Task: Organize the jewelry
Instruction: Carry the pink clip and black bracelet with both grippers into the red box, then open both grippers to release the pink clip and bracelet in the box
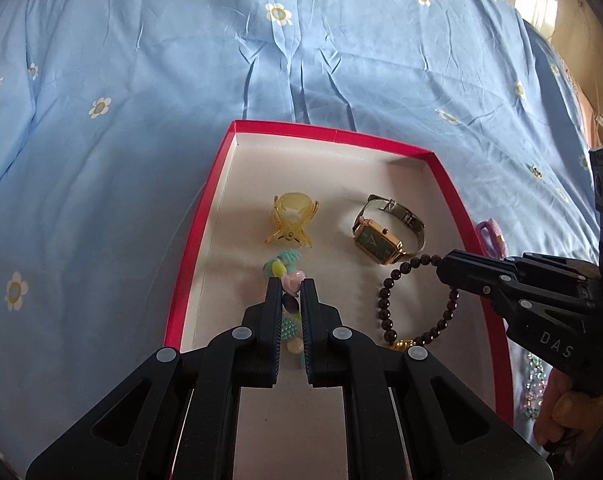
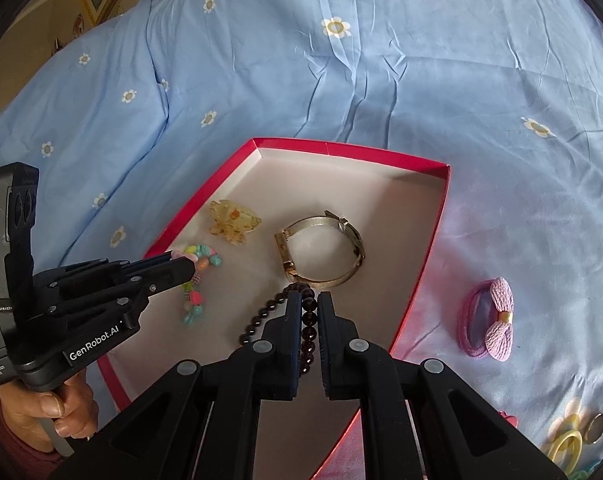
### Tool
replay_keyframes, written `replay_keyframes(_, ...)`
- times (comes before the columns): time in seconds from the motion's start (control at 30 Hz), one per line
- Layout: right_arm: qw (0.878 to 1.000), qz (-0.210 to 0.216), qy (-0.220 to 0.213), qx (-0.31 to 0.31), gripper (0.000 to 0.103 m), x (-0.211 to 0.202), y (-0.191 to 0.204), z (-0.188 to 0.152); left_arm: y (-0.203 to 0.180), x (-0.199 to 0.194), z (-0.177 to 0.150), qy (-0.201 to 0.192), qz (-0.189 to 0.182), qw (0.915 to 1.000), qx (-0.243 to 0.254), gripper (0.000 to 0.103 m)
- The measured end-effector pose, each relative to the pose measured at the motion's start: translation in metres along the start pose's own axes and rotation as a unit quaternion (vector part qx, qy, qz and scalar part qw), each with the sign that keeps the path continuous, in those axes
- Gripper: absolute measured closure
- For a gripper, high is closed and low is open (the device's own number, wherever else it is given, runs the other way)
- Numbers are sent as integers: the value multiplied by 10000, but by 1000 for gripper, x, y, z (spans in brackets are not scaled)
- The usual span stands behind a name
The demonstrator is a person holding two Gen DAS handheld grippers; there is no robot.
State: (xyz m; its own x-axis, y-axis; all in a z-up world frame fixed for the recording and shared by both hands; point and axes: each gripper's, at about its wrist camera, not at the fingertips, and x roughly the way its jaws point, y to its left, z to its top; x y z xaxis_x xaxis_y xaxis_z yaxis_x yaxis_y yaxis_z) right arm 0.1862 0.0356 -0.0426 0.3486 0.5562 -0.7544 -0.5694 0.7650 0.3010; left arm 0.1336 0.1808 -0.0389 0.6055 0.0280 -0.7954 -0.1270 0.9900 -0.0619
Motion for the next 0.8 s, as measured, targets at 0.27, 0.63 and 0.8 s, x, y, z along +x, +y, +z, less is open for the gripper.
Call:
replay_keyframes(0.27,9997,-158,134,-96,95,11,-1,1,-2,6,-1,50,98,9999,43,95)
replay_keyframes(0.63,9999,58,8,102,78,-1,-6,2,-1,-7,-4,-45,79,9999,-77,72)
replay_keyframes(0.8,9997,97,-193,127,76,-28,-6,-2,-6,-24,-8,-165,5,9998,-150,65)
